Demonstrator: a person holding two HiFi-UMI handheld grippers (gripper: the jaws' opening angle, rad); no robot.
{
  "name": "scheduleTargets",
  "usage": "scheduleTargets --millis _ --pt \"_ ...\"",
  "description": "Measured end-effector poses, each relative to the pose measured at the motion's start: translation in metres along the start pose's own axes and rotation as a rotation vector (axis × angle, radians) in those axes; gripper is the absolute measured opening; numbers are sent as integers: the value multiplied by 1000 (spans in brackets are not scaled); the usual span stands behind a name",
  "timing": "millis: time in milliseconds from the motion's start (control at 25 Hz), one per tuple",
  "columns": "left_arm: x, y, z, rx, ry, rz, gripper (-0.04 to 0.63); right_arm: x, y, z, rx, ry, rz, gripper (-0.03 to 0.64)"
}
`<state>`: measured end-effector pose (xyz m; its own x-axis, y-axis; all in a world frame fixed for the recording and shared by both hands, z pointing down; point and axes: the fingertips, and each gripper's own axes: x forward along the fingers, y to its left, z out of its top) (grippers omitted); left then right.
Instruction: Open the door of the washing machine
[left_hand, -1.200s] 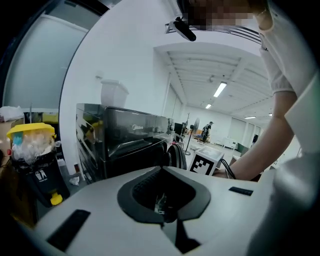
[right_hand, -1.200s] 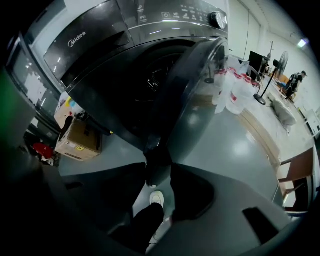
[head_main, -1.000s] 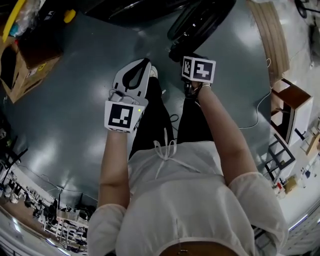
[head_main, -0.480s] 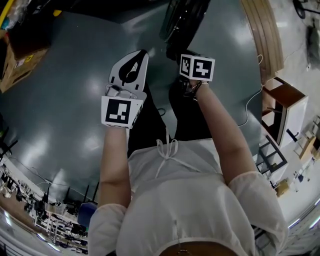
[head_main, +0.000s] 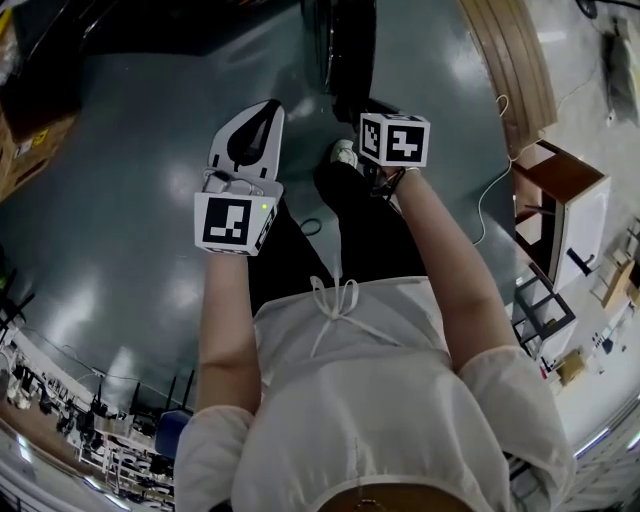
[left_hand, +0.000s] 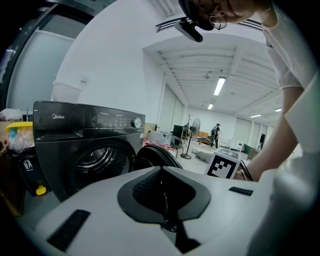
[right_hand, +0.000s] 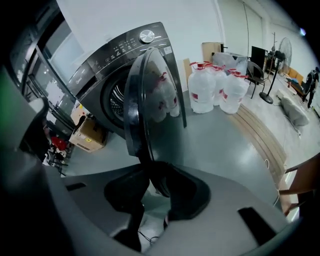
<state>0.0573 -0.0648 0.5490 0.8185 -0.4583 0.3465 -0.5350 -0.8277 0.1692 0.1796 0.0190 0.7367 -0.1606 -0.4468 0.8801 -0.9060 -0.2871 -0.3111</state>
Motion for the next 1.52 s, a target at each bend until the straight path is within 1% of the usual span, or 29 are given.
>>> scheduleTargets --millis 160,320,680,840,960,1160,1320,1440,1520 --pt "29 -31 6 6 1 -33 23 -16 -37 6 -14 -8 -9 104" --pt "56 -58 13 27 7 -75 23 -29 -72 17 -15 -45 -52 101" --pt "117 -117 10 58 33 -147 23 -50 -165 35 35 -90 -125 107" --pt "142 -139 13 71 47 -162 23 -56 -203 43 49 -97 -138 115" --pt "156 -150 18 80 55 -173 23 -60 -222 52 31 -92 -134 118" --pt "173 -165 24 82 78 -182 23 -66 -252 66 -16 -114 -112 118" --pt "177 -167 27 83 75 -188 23 -69 -261 72 -35 -107 -109 118" --pt "177 -170 26 83 79 -192 23 -79 -261 73 -51 -97 -127 111" --pt "177 -172 29 59 73 -196 23 -91 -261 73 -58 -84 -170 76"
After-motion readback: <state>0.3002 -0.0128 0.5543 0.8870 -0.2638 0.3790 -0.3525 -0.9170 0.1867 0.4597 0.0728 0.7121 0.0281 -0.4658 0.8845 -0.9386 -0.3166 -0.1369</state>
